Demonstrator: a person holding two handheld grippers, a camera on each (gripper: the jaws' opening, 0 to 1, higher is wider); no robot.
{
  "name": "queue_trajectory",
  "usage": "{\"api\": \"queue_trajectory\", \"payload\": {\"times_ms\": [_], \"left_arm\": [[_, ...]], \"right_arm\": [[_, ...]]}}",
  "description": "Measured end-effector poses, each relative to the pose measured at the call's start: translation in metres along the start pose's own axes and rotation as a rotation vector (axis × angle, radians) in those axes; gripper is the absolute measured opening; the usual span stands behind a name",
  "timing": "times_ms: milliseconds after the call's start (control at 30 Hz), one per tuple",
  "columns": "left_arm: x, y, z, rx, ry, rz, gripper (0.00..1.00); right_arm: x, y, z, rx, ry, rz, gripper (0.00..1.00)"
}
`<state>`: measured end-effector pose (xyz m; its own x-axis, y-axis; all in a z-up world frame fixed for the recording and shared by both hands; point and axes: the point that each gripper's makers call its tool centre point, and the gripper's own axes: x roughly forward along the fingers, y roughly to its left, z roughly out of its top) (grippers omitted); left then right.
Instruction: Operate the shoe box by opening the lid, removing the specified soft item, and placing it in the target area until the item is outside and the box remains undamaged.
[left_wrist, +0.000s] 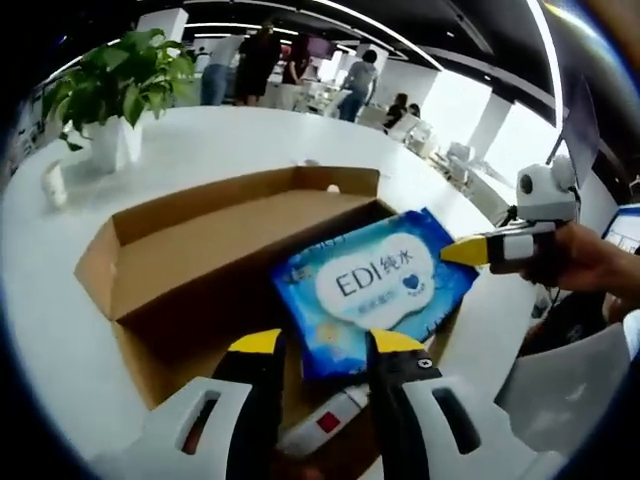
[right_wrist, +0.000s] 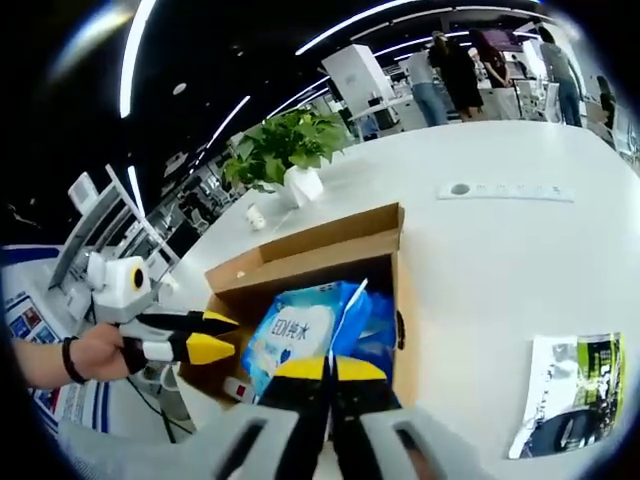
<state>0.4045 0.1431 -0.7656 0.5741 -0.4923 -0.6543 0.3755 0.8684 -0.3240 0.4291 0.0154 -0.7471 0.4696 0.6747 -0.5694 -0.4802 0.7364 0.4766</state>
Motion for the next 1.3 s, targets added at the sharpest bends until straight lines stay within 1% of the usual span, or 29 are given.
{"api": "queue_trajectory", "payload": {"times_ms": [200, 500, 600, 667, 733, 800, 867, 933, 967, 1000, 1033, 1067, 1167, 1300], "left_arm": [[0.009, 0.001, -0.009, 0.035, 0.050, 0.000, 0.34], [0.019, 0.002, -0.014, 0.010, 0.084, -0.017, 0.35], [0.023, 0.001, -0.017, 0.016, 0.094, -0.017, 0.35], [0.023, -0.001, -0.015, 0.009, 0.090, -0.029, 0.32], [0.024, -0.005, -0.014, 0.018, 0.085, -0.042, 0.27], [0.025, -0.004, -0.014, 0.024, 0.085, -0.030, 0.26], [0.025, 0.000, -0.013, 0.010, 0.076, -0.005, 0.22], [0.025, 0.004, -0.012, -0.044, 0.061, 0.024, 0.16], [0.024, 0.006, -0.011, -0.055, 0.050, 0.037, 0.12], [0.024, 0.008, -0.011, -0.059, 0.047, 0.049, 0.08], [0.023, 0.011, -0.010, -0.047, 0.044, 0.073, 0.04], [0.023, 0.009, -0.010, -0.047, 0.041, 0.069, 0.01], [0.021, 0.007, -0.008, -0.036, 0.038, 0.081, 0.00], [0.015, 0.007, -0.002, -0.038, 0.013, 0.083, 0.00]], "right_arm": [[0.000, -0.001, -0.001, -0.004, 0.002, 0.000, 0.00], [0.001, -0.006, -0.005, 0.016, 0.001, 0.005, 0.00], [0.001, -0.006, -0.006, 0.021, 0.002, 0.008, 0.00], [0.002, -0.007, -0.006, 0.022, 0.002, 0.007, 0.00], [0.002, -0.007, -0.007, 0.021, 0.000, 0.006, 0.00], [0.002, -0.008, -0.006, 0.021, -0.001, 0.004, 0.00], [0.003, -0.008, -0.006, 0.023, -0.003, 0.001, 0.00], [0.003, -0.007, -0.006, 0.023, -0.006, 0.000, 0.00], [0.003, -0.006, -0.006, 0.023, -0.008, 0.003, 0.00], [0.003, -0.005, -0.006, 0.023, -0.009, 0.006, 0.00], [0.003, -0.003, -0.005, 0.025, -0.015, 0.012, 0.00], [0.002, -0.003, -0.005, 0.023, -0.016, 0.012, 0.00], [0.001, 0.000, -0.005, 0.019, -0.020, 0.014, 0.00], [-0.002, 0.000, -0.003, 0.018, -0.026, 0.012, 0.00]]}}
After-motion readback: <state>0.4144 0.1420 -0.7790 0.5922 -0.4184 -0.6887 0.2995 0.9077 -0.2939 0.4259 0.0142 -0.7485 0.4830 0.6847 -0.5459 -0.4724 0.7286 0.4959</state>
